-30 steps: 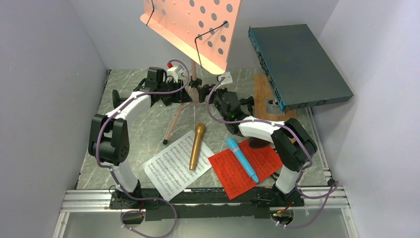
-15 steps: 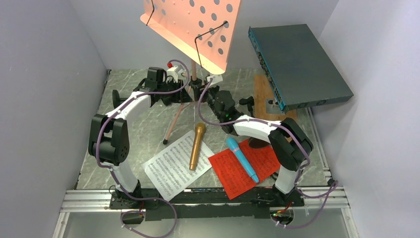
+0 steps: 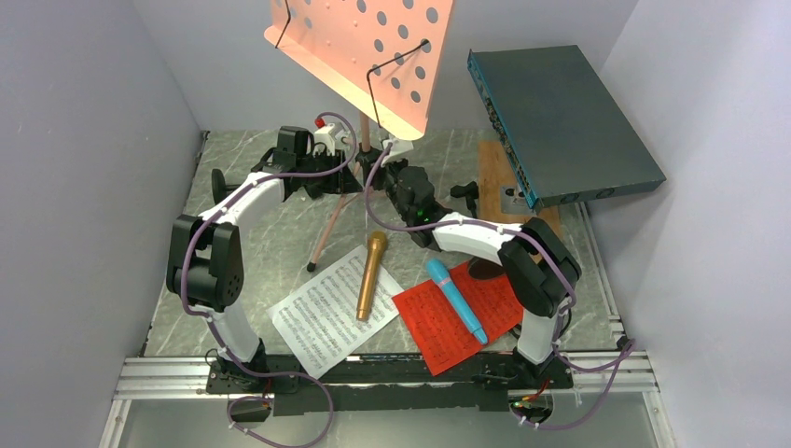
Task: Set up the instrument practice props
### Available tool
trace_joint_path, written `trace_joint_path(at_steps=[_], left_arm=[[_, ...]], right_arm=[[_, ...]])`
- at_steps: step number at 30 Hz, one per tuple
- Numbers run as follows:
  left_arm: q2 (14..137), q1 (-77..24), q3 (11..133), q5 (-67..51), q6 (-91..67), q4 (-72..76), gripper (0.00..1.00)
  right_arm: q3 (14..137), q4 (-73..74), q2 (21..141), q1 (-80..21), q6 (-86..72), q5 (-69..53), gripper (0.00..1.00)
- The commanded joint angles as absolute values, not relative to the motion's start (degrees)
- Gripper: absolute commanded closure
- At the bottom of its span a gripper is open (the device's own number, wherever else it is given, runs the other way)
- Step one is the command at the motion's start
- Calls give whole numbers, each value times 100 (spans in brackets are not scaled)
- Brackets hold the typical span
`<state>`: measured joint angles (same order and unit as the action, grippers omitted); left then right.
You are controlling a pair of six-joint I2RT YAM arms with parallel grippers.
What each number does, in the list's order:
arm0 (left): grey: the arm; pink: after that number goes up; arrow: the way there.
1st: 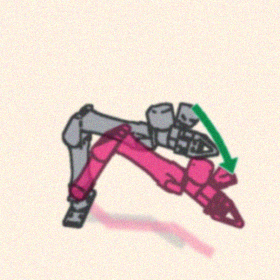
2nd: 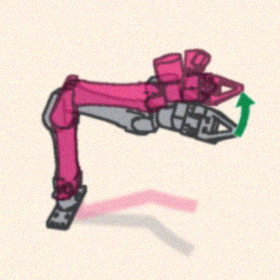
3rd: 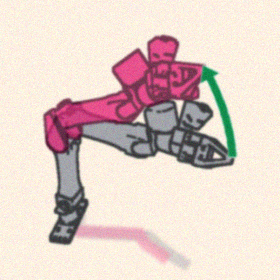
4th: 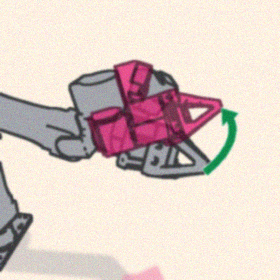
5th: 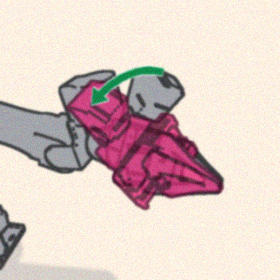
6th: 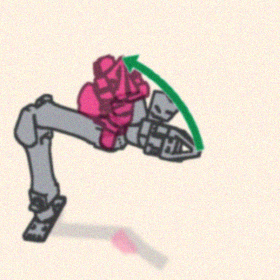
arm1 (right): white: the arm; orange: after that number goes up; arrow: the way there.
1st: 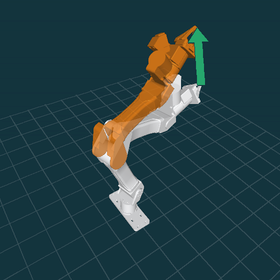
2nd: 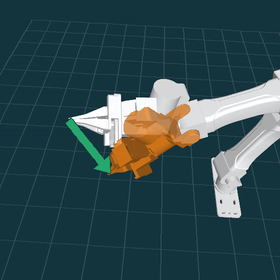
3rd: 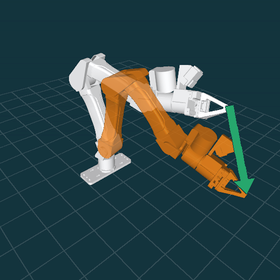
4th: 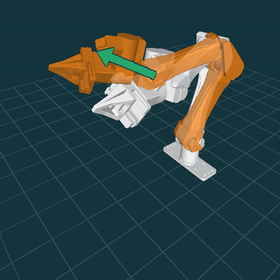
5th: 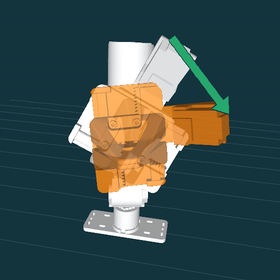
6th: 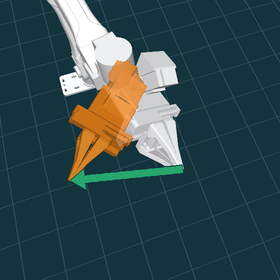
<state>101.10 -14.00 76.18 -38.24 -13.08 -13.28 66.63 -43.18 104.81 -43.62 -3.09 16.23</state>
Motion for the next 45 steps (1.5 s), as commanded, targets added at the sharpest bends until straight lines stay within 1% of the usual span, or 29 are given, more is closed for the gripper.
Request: trace_joint_path(at_steps=[1, 2, 5, 7, 10, 13, 20, 22, 26, 28, 29, 33, 36, 37, 39, 41, 45], left_arm=[[10144, -1362, 7471, -3894, -1626, -2081, 100], [10143, -1362, 7473, -3895, -1626, -2082, 100], [10143, -1362, 7472, -3894, -1626, -2076, 100], [10151, -1362, 7477, -3894, -1626, -2080, 100], [10143, -1362, 7475, -3885, -1617, -2079, 100], [10158, -1362, 7475, -3889, -1623, -2084, 100], [10160, -1362, 7463, -3894, -1626, -2067, 100], [10160, -1362, 7455, -3900, -1634, -2069, 100], [10165, -1362, 7463, -3903, -1628, -2073, 100], [10160, -1362, 7454, -3894, -1626, -2071, 100], [10167, -1362, 7463, -3896, -1626, -2075, 100], [10178, -1362, 7465, -3912, -1635, -2073, 100], [10177, -1362, 7467, -3905, -1635, -2067, 100], [10178, -1362, 7465, -3904, -1637, -2068, 100], [10169, -1349, 7462, -3950, -1675, -2070, 100], [10050, -1224, 7355, -4005, -1806, -1849, 100], [10062, -1160, 7451, -3920, -1642, -2073, 100]], right_arm=[[6720, -4286, 10535, -4438, -142, 1873, 45], [6714, -4273, 10549, -4438, -133, 1963, 47], [6802, -4105, 10605, -4438, -116, 2195, 56], [6843, -4035, 10638, -4445, -125, 2323, 59], [6881, -3949, 10676, -4470, -139, 2536, 59], [6764, -4098, 10666, -4514, -52, 2437, 49], [6660, -4156, 10695, -4589, 239, 2678, 48], [6708, -4169, 10728, -4587, 254, 2761, 49], [6840, -4111, 10763, -4576, 25, 2878, 59], [6809, -4154, 10701, -4562, -385, 2918, 67], [6785, -4148, 10645, -4529, -612, 2830, 70], [6748, -3988, 10439, -4304, -2017, 2155, 82], [6589, -4030, 10287, -4007, -3395, 1525, 90], [6499, -4110, 10257, -3879, -3972, 1298, 91], [6264, -4479, 10267, -3606, -5129, 805, 98], [6225, -4326, 10311, -3432, -6070, 602, 100], [6025, -5236, 10688, -3131, -7778, -64, 100]])
